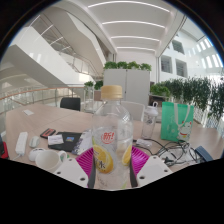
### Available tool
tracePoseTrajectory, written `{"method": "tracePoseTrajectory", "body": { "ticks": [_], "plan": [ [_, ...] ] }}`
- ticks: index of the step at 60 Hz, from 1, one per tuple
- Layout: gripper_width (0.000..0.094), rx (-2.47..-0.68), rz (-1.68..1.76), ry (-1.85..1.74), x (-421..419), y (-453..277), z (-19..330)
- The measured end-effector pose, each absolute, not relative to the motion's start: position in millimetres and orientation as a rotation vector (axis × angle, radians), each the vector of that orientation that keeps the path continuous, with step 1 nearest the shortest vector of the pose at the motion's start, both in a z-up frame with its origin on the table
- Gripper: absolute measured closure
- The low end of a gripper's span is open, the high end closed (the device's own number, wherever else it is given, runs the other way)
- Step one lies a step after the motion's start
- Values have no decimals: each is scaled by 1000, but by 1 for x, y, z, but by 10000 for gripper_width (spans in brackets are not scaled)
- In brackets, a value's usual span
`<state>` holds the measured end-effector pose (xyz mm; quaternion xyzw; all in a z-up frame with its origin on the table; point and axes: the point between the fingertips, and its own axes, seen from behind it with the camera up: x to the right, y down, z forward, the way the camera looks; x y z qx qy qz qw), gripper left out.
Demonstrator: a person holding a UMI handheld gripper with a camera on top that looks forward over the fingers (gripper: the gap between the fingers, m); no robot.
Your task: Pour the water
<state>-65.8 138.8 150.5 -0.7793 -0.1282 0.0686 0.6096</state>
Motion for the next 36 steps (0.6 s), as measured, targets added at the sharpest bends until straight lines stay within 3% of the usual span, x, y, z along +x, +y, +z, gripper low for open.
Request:
{"method": "tracePoseTrajectory", "body": {
  "ticks": [5, 6, 11, 22, 36],
  "plan": [
    [438, -1792, 235, -232, -59, 141, 142],
    [437, -1788, 251, -215, -63, 139, 113],
    [437, -1784, 282, -211, -48, 132, 131],
    [418, -1802, 313, -268, -66, 125, 81],
    [412, -1766, 316, -270, -67, 118, 82]
  ]
}}
